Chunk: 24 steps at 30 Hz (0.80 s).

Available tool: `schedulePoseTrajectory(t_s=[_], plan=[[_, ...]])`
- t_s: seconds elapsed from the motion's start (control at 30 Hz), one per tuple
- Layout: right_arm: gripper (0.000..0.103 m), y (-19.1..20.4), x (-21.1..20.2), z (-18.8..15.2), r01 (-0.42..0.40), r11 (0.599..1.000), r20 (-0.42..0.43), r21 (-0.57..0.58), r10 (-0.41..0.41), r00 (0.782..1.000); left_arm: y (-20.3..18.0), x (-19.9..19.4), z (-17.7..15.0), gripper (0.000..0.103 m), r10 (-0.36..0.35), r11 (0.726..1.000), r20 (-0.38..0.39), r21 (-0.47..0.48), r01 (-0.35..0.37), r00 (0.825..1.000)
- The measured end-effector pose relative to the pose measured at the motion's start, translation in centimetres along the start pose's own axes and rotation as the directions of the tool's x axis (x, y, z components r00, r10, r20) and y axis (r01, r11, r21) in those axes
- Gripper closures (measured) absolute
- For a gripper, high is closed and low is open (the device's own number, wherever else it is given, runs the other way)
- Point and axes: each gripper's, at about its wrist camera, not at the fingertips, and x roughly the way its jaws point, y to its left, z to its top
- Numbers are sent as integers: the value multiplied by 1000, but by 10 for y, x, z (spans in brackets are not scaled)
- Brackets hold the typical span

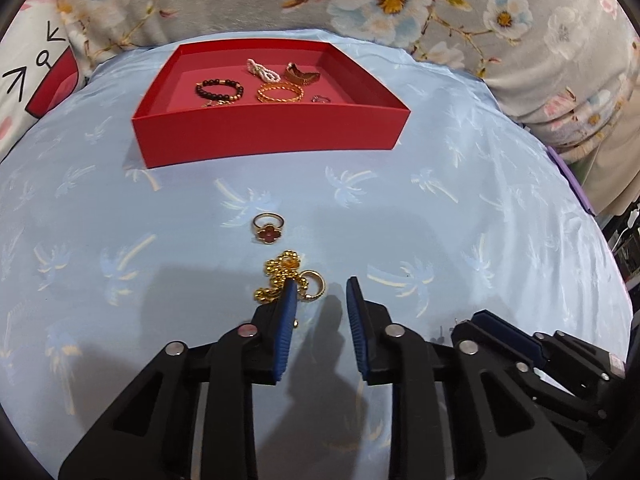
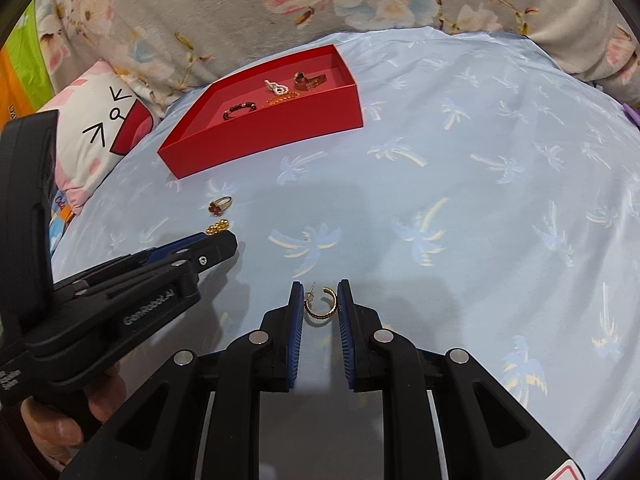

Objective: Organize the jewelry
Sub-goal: 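Grasp the tangled gold chain with the left gripper while the right holds the earring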

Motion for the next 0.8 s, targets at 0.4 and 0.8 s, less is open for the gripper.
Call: schedulePoseTrajectory(t_s=[0.4, 0.8], plan=[[87, -4, 0, 2, -9, 1000, 0, 12, 9, 1000, 10, -5, 0, 103, -5, 1000, 22, -22, 5, 1000], [87, -4, -1, 2, -9, 1000, 4, 15, 9, 1000, 3, -8, 15, 74, -32, 999, 45, 0, 32, 999]])
